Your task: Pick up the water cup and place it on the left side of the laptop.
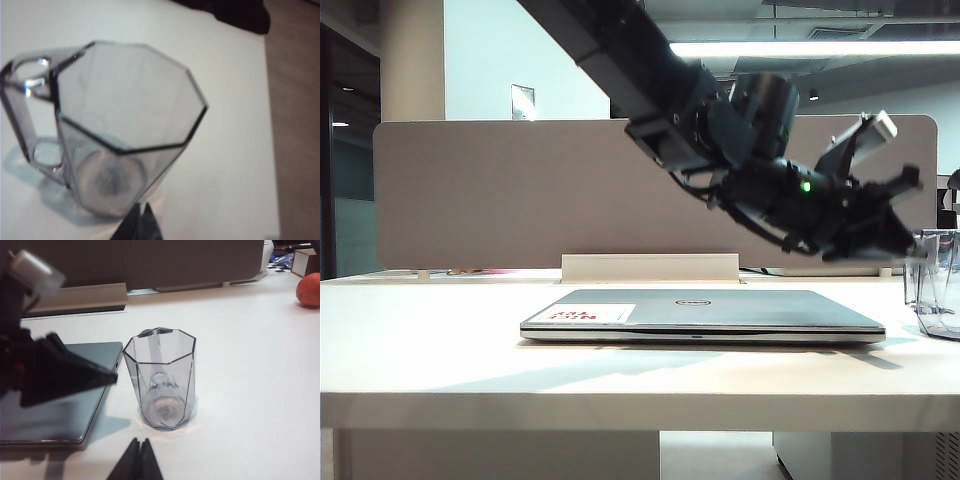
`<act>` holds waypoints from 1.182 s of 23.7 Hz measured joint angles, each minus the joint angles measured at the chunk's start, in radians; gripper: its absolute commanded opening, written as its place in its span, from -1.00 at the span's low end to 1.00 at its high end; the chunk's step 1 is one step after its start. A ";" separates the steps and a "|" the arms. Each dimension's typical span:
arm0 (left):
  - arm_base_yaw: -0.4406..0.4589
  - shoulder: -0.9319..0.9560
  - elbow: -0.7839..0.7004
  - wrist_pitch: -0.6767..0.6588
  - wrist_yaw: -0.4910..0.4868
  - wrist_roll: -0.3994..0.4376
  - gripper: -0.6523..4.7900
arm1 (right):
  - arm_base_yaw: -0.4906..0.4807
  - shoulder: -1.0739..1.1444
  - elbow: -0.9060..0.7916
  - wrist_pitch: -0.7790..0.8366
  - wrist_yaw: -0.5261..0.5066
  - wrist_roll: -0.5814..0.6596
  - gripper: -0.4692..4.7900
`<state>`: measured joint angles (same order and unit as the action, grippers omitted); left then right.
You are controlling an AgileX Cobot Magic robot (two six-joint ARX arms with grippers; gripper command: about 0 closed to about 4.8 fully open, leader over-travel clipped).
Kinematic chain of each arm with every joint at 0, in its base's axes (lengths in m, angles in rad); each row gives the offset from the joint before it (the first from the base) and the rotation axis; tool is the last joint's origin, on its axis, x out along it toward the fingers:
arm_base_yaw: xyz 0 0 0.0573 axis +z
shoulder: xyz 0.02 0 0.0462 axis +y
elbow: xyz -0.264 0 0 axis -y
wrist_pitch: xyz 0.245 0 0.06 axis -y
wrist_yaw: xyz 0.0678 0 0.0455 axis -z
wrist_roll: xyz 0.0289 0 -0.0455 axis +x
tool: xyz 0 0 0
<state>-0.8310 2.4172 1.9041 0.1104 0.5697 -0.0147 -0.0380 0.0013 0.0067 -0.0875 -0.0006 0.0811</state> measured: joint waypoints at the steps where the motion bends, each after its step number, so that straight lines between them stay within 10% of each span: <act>1: 0.000 -0.018 0.001 0.002 0.003 0.027 -0.78 | 0.000 0.000 0.000 0.000 0.000 0.000 -0.84; 12: 0.014 -0.047 0.004 -0.212 -0.249 0.067 -0.78 | 0.000 0.000 0.000 0.000 0.000 0.000 -0.84; 28: 0.042 -0.102 0.006 -0.239 -0.259 0.067 -0.78 | 0.000 0.001 0.053 0.071 0.005 0.046 -0.84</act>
<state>-0.7887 2.3154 1.9102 -0.1287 0.3107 0.0521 -0.0380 0.0021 0.0597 -0.0170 0.0040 0.1272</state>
